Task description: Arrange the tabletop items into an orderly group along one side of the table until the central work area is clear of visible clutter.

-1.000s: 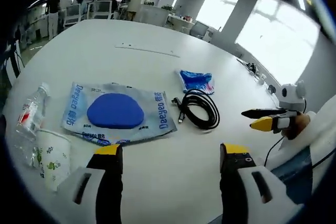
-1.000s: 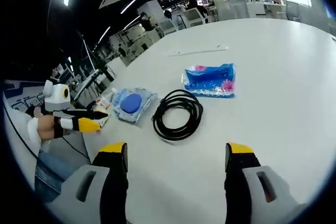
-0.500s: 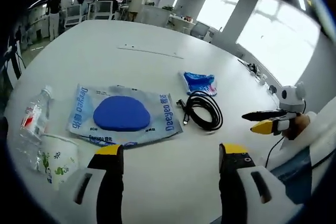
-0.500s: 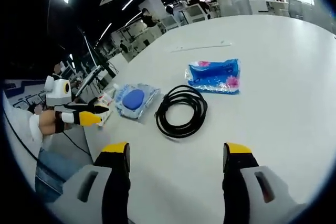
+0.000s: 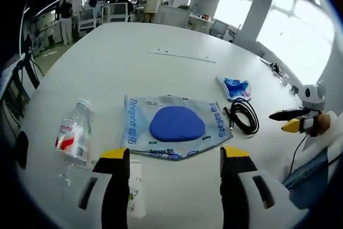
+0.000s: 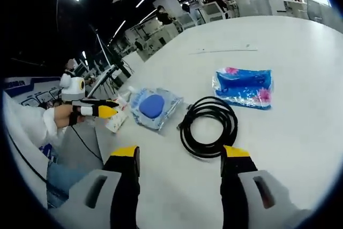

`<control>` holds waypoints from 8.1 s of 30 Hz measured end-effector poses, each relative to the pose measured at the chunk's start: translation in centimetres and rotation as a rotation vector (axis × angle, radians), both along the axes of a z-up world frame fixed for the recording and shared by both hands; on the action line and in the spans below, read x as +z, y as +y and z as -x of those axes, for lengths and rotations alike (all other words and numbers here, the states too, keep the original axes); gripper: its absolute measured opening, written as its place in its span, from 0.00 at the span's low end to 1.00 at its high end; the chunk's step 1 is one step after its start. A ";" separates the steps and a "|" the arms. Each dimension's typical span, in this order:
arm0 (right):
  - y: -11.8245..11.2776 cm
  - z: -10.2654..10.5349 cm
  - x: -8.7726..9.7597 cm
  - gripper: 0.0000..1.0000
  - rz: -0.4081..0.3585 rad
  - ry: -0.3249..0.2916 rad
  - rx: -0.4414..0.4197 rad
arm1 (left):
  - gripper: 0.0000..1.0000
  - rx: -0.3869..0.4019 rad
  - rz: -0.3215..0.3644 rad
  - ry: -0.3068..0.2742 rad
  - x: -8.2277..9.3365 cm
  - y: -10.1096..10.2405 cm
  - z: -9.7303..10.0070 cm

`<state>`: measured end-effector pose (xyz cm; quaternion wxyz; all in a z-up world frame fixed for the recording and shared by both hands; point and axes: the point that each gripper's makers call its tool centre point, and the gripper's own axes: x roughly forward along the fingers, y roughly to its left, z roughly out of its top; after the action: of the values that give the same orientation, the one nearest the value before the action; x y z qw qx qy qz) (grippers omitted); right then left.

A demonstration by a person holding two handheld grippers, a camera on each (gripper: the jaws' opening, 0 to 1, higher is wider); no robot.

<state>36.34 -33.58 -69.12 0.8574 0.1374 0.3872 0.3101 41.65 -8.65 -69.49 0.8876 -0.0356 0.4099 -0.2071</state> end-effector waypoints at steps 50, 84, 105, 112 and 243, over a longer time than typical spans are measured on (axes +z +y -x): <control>10.8 -4.2 -6.0 0.01 0.038 0.205 -0.098 | 0.00 -0.048 -0.120 0.184 -5.2 4.8 -3.3; 5.9 -10.7 3.6 0.00 -0.070 -0.060 -0.148 | 0.00 -0.027 -0.110 -0.135 5.9 -1.4 -8.6; 3.7 -16.3 1.0 0.00 0.106 -0.095 -0.167 | 0.00 -0.140 -0.072 -0.124 3.5 -4.1 -15.0; 3.7 -16.5 -0.6 0.00 0.151 -0.076 -0.153 | 0.00 -0.169 -0.096 -0.073 1.3 -4.5 -15.0; -8.8 1.0 3.6 0.92 -0.075 -0.076 -0.373 | 1.00 0.056 0.036 -0.235 5.7 1.4 -4.7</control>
<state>35.35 -42.39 -65.49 0.9083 0.2270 0.3102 0.1649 46.38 -7.24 -63.81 0.9341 -0.0383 0.2982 -0.1924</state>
